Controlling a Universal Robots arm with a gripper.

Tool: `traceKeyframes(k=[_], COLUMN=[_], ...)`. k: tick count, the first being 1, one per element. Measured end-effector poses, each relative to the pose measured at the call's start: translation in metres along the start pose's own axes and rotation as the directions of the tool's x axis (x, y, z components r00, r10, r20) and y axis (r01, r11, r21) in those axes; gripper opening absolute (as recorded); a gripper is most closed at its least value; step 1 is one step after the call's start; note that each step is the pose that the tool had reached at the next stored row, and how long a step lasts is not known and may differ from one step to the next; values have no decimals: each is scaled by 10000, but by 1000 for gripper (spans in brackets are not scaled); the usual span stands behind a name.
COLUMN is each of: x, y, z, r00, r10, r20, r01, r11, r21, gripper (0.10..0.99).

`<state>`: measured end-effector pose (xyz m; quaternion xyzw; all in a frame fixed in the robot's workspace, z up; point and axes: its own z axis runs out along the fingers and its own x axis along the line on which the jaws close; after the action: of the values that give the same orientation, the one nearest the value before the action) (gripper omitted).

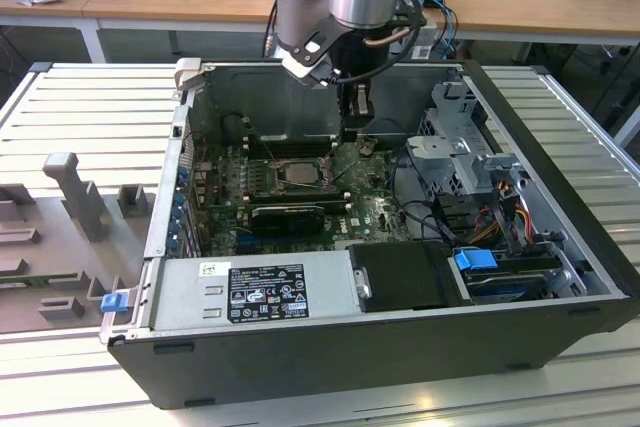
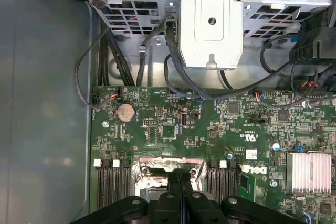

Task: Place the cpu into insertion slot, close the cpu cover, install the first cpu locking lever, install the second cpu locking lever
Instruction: 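Close the cpu cover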

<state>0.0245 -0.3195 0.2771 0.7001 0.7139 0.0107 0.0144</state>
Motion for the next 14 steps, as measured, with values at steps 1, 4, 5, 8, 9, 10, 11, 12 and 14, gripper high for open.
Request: traceKeyframes(k=[1,4,5,8,9,10,11,12,14], x=[0,-2,-2,-3,-3,-3,-3,-3,5], y=[18,63,109,126,143,162,196,221,275], z=[1,2,4,23,41,59,83,98,129], r00=[10000,10000,10000,10000,10000,10000,10000,10000,10000], r10=[0,2,-1,0,1,2,-2,-6,-8], r20=[0,0,0,0,1,0,-1,-1,-1], r01=[0,-2,1,0,-1,-2,2,6,8], r11=[10000,10000,10000,10000,10000,10000,10000,10000,10000], r21=[2,7,9,9,13,22,30,36,51], gripper=[106,106,106,106,106,106,106,106,106])
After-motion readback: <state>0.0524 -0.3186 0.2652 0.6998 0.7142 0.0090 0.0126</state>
